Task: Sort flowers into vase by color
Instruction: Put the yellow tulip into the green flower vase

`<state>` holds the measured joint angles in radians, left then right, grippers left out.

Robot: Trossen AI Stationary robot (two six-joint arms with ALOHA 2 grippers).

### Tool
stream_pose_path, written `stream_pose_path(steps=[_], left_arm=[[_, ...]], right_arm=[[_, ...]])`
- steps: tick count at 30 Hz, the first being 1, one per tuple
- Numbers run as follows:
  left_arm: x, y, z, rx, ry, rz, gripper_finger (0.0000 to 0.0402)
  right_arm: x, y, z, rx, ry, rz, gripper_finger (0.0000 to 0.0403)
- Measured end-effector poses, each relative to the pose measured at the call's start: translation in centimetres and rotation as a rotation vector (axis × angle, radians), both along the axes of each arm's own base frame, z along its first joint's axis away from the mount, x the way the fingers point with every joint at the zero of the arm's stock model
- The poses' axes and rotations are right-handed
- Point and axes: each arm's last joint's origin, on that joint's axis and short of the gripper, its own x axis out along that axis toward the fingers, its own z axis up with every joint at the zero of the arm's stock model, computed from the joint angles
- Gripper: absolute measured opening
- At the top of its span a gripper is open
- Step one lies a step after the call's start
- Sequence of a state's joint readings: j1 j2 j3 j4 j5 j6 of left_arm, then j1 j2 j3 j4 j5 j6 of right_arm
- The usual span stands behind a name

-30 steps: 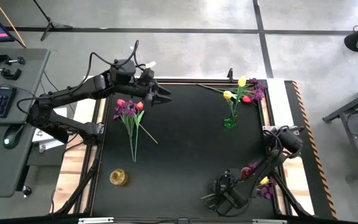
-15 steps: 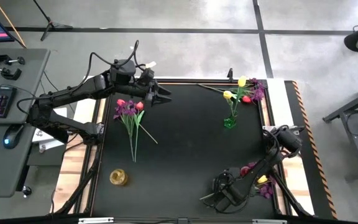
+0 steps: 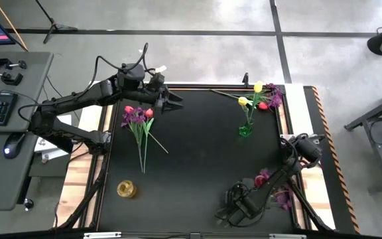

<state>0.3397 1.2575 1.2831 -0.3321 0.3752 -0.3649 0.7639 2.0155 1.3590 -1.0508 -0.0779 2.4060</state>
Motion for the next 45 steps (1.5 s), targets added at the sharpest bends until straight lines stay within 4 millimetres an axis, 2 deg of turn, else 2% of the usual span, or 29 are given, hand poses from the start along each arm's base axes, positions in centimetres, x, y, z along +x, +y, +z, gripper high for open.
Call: stream_pose_path(steps=[3,5,15,25,31,42,45], left_arm=[[0.0,0.0,0.0,0.000,0.000,0.000,0.0205],[0.0,0.0,0.0,0.000,0.000,0.000,0.0205],[0.0,0.0,0.0,0.000,0.000,0.000,0.0205],[0.0,0.0,0.0,0.001,0.000,0.000,0.0205],[0.0,0.0,0.0,0.001,0.000,0.001,0.0205],[0.0,0.0,0.0,0.001,0.000,0.001,0.0205],[0.0,0.0,0.0,0.001,-0.001,0.001,0.0205]], right_arm=[[0.0,0.0,0.0,0.012,0.010,0.013,0.0015],[-0.1,0.0,0.0,0.022,0.023,0.020,0.0005],[-0.2,0.1,0.3,0.011,0.058,0.027,0.0002],[0.0,0.3,2.0,-0.017,0.075,0.036,0.0000],[0.2,0.4,3.8,-0.058,0.081,0.049,0.0000],[-0.4,1.3,8.9,-0.126,0.105,0.096,0.0000],[-0.6,1.8,10.2,-0.109,0.044,0.119,0.0000]])
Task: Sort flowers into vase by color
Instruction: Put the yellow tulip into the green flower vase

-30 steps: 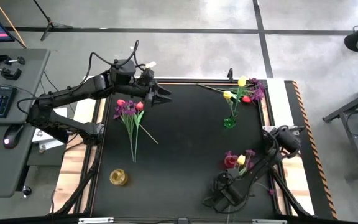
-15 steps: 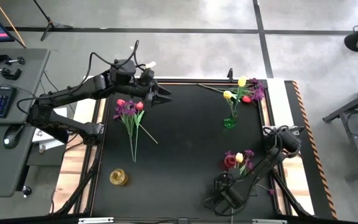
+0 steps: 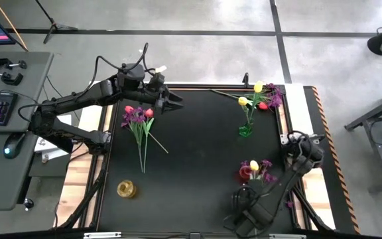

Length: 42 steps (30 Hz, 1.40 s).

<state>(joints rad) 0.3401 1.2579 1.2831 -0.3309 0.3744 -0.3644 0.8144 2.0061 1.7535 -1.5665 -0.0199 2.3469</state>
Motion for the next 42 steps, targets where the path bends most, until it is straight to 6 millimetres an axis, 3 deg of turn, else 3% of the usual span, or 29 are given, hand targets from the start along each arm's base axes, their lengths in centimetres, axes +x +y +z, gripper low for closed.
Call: stream_pose_path(steps=[13,19,28,35,42], left_arm=[[0.1,0.0,0.4,0.012,-0.038,0.000,0.0205],[0.1,0.0,0.4,0.013,-0.038,0.000,0.0205],[0.1,0.0,0.4,0.017,-0.038,-0.001,0.0205],[0.1,0.0,0.2,0.018,-0.025,-0.003,0.0205],[0.0,0.0,0.1,0.020,-0.008,-0.006,0.0205]], right_arm=[[0.8,0.8,3.9,0.016,-0.207,0.112,0.0000],[1.7,0.7,6.1,-0.093,-0.420,0.266,0.0000],[3.4,-0.6,8.2,-0.139,-0.490,0.407,0.0001],[4.1,-0.9,7.4,-0.053,-0.431,0.391,0.0000],[3.9,0.9,2.7,0.132,-0.352,0.241,0.0009]])
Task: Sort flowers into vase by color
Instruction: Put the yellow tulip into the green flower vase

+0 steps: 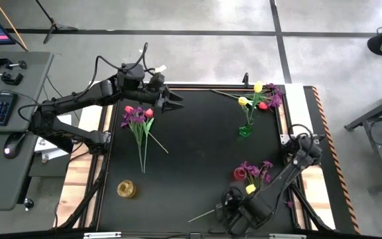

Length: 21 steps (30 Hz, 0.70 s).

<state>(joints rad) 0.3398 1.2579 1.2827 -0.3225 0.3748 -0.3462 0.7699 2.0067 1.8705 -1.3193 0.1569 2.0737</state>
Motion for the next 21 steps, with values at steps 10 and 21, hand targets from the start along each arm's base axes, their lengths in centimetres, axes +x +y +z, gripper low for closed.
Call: stream_pose_path(steps=[10,21], left_arm=[[0.0,0.0,0.0,-0.002,0.004,0.000,0.0205],[0.0,0.0,0.0,-0.044,0.005,0.012,0.0205]], right_arm=[[-0.5,1.0,-10.0,0.221,-0.037,-0.300,0.0147],[2.3,-1.4,-11.3,0.299,-0.122,-0.384,0.0255]])
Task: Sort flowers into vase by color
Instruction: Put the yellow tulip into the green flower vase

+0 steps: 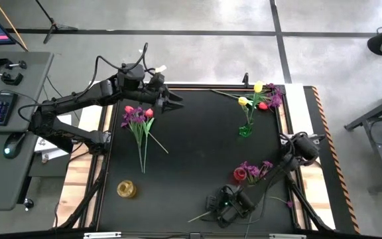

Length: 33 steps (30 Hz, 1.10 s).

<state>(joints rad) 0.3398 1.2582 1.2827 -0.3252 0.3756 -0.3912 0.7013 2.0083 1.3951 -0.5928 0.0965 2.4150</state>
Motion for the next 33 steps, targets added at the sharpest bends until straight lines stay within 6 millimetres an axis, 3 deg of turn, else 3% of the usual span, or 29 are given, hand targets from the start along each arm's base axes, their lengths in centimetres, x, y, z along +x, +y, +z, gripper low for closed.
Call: stream_pose_path(steps=[9,18,33], left_arm=[[0.0,0.0,0.0,0.000,0.000,0.000,0.0205],[0.0,0.0,0.0,0.000,0.000,0.000,0.0205],[0.0,0.0,-0.1,0.031,0.010,-0.010,0.0205]], right_arm=[[-0.8,-1.0,-0.3,-0.031,0.146,-0.021,0.0261],[0.5,-3.1,-0.3,-0.049,0.170,-0.060,0.0261],[0.2,-3.8,-1.2,-0.040,0.288,-0.076,0.0261]])
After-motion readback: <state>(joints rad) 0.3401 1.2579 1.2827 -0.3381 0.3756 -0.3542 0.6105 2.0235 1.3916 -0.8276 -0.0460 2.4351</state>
